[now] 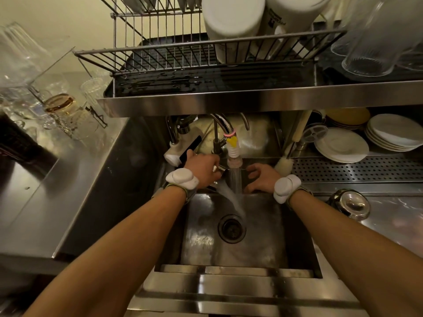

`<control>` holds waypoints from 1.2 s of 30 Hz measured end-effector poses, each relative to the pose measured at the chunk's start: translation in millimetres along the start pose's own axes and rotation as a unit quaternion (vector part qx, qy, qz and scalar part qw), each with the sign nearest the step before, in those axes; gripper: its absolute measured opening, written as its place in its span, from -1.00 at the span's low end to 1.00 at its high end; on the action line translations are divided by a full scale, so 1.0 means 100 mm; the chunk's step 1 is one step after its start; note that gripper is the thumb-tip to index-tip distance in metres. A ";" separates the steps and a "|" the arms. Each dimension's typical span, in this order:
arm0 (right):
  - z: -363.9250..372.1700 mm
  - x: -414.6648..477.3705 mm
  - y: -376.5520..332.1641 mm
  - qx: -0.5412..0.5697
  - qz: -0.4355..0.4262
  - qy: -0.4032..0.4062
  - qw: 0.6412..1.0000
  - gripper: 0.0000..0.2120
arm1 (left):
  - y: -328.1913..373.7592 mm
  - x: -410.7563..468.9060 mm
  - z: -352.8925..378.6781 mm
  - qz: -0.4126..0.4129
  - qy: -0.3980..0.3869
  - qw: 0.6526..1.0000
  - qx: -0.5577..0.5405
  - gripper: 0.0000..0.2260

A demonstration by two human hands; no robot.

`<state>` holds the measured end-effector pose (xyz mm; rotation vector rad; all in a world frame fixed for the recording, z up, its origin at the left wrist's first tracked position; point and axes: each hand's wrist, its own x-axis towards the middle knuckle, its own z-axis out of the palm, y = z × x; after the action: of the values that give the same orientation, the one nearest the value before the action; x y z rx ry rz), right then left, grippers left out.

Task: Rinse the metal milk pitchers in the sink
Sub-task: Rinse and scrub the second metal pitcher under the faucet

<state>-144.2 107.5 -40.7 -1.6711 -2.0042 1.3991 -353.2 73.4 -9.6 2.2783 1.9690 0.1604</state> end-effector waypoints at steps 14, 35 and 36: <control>0.25 0.16 0.12 0.120 -0.051 0.031 0.991 0.02 | 0.09 -0.02 0.18 -0.246 -0.103 0.758 -0.595 -0.84; 0.24 0.19 -0.04 0.030 -0.092 0.077 0.992 -0.10 | -0.40 0.16 0.35 -0.224 -0.068 0.914 -0.332 -0.71; 0.25 0.19 -0.05 0.028 -0.096 0.064 0.993 -0.11 | -0.39 0.16 0.35 -0.224 -0.066 0.915 -0.328 -0.71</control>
<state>-170.7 110.9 -58.7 -1.4622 -1.9753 1.2381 -383.5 93.8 -51.0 1.3585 1.9175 0.5128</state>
